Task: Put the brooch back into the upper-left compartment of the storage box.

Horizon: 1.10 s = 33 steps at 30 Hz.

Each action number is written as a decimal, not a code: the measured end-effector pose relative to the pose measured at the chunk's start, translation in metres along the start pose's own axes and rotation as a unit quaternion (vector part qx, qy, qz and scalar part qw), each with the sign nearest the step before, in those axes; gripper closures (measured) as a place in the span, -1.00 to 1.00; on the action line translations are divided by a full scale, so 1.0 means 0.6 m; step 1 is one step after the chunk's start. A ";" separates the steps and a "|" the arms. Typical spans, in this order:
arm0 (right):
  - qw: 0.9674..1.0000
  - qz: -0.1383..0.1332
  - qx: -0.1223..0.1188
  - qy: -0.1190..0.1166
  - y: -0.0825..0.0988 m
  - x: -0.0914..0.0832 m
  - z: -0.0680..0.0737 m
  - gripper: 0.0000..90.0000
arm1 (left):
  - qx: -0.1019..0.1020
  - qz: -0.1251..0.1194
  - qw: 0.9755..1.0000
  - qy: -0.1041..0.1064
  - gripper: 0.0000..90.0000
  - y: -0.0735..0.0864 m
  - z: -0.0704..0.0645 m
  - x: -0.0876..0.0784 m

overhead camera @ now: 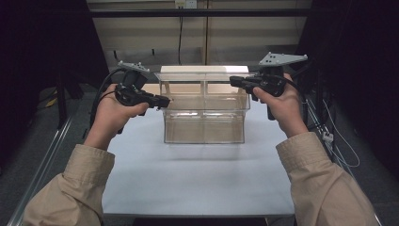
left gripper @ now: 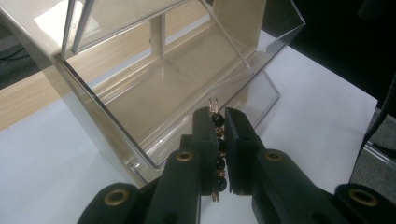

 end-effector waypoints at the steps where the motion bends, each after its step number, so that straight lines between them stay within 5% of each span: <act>1: 1.000 0.000 0.000 0.000 0.000 0.000 0.000 1.00 | -0.001 0.000 1.000 0.000 0.86 -0.001 0.000 0.001; 33: 1.000 0.001 -0.001 -0.003 0.001 0.003 0.000 1.00 | 0.003 -0.016 1.000 -0.021 0.86 -0.018 0.007 0.034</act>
Point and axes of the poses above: each handheld gripper's, and its own axes: x roughly forward along the jaws, y roughly out of its underside, z roughly to its left, the point moved 1 cm from there along x, roughly forward along the jaws, and after that the axes turned 9 degrees about -y, right-handed, at the moved point
